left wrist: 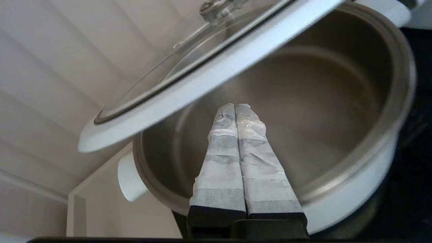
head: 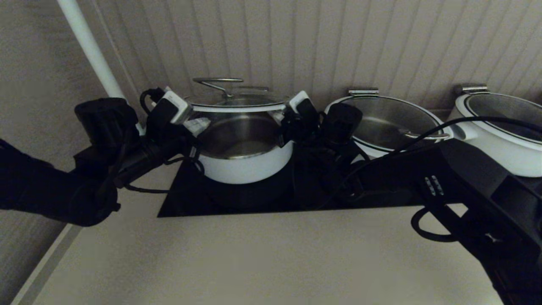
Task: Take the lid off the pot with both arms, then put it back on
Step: Open the pot lid completely
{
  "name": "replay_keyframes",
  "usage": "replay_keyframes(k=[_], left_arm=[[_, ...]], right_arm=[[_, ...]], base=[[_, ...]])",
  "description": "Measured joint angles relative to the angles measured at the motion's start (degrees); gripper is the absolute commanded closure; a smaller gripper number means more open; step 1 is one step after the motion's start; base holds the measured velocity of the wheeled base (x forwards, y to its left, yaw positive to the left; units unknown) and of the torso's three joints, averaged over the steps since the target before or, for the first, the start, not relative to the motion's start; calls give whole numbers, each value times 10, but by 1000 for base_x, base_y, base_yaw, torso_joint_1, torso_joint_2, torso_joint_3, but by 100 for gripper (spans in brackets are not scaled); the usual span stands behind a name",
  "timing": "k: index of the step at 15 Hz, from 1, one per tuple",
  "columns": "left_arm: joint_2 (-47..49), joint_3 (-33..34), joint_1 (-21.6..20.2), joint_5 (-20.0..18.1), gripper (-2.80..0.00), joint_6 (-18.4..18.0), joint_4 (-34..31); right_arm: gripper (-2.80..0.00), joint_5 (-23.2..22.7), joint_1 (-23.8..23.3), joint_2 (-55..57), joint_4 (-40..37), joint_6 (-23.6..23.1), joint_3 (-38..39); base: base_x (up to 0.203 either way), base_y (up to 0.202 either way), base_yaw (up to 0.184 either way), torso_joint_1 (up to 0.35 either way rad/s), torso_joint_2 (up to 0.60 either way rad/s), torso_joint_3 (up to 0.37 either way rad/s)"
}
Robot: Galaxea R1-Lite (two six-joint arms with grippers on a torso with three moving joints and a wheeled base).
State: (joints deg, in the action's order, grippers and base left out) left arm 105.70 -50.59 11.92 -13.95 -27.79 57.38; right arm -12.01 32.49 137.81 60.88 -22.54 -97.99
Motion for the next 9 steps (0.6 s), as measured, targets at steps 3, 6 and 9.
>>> replay_keyframes(k=[3,6,9], left_arm=[[14,-22,0,4,0,0,-1],[23,-34,0,7,0,0,-1],[28,-52,0,7,0,0,-2]], right_arm=[[0,0,2,-1,2,0,0],[0,0,5,-2,2,0,0],[0,0,8,-2,2,-1,1]], base=[[0,0,0,0,0,0],[0,0,0,0,0,0],[0,0,0,0,0,0]])
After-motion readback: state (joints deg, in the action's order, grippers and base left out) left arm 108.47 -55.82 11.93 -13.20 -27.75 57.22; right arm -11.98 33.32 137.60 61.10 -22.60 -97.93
